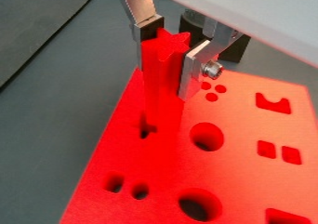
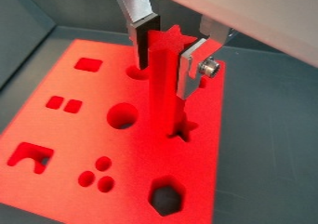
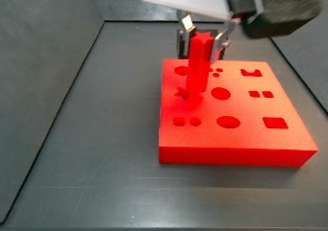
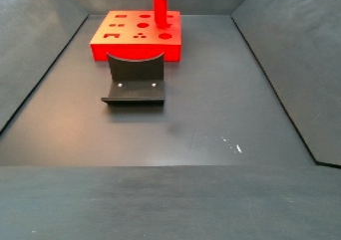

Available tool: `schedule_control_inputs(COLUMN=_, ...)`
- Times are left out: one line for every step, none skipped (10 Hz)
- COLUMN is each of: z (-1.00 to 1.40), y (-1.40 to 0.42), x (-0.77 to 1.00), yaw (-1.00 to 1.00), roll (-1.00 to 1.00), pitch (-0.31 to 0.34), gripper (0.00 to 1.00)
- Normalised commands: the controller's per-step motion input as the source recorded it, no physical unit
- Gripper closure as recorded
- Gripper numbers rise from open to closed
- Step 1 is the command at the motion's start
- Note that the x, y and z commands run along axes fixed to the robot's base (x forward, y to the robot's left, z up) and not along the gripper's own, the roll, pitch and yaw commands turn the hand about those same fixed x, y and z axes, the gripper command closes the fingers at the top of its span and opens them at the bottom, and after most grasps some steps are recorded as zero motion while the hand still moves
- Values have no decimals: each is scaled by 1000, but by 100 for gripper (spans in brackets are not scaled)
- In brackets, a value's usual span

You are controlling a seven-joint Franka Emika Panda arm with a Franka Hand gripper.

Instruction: Insert the star object.

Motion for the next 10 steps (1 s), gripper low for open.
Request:
schedule_control_inputs(z=-97, y=40, x=-69, yaw=0, roll=-276, pitch=111, gripper=100)
schedule_control_inputs(z=23, y=37, x=0, yaw=94, roll=-317, pitch=46, gripper=100)
schedule_control_inputs(z=63, y=69, x=0, yaw=117, roll=-294, pitch=16, gripper=100)
schedule_control_inputs(z=57, y=91, x=0, yaw=169, roll=-301, pitch=0, gripper=100)
schedule_control_inputs(z=100, y=71, x=-6, yaw=271, roll=-319, pitch=0, gripper=100)
schedule_control_inputs(z=160, y=74, x=-29, yaw=160, roll=-236, pitch=0, gripper=100)
schedule_control_inputs(z=123, y=89, x=-137, yaw=0, roll=-119, pitch=-10, gripper=100)
schedule_control_inputs(z=11, y=0, x=-186, yaw=-43, roll=0, pitch=-50, gripper=100)
schedule_control_inputs(z=0, y=0, x=-226, yaw=-86, roll=0, pitch=-76, gripper=100)
schedule_control_inputs(z=0, y=0, x=-180, yaw=-86, roll=19, pitch=-64, gripper=100)
